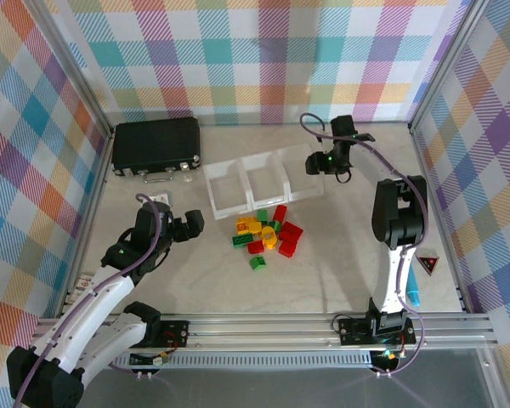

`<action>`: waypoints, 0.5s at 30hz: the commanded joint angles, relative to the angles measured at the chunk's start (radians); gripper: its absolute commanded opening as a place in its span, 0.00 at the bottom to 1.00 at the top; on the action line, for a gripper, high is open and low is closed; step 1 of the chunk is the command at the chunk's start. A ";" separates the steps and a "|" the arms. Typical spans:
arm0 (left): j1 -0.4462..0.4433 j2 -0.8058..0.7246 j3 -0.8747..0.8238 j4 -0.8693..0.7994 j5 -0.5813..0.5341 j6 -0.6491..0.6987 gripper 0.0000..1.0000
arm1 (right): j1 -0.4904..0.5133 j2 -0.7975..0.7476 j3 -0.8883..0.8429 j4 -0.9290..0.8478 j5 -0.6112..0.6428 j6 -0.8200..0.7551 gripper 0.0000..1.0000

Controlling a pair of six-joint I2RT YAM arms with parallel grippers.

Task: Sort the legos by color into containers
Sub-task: Move the container to the center of the table.

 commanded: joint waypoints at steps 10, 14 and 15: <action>-0.010 -0.037 -0.026 -0.043 -0.007 0.018 1.00 | 0.038 0.074 0.112 -0.117 0.057 -0.148 0.54; -0.011 -0.033 -0.033 -0.037 -0.008 0.018 1.00 | 0.049 0.087 0.127 -0.123 0.067 -0.159 0.48; -0.010 -0.032 -0.034 -0.039 -0.008 0.019 1.00 | 0.051 0.092 0.133 -0.126 0.075 -0.160 0.46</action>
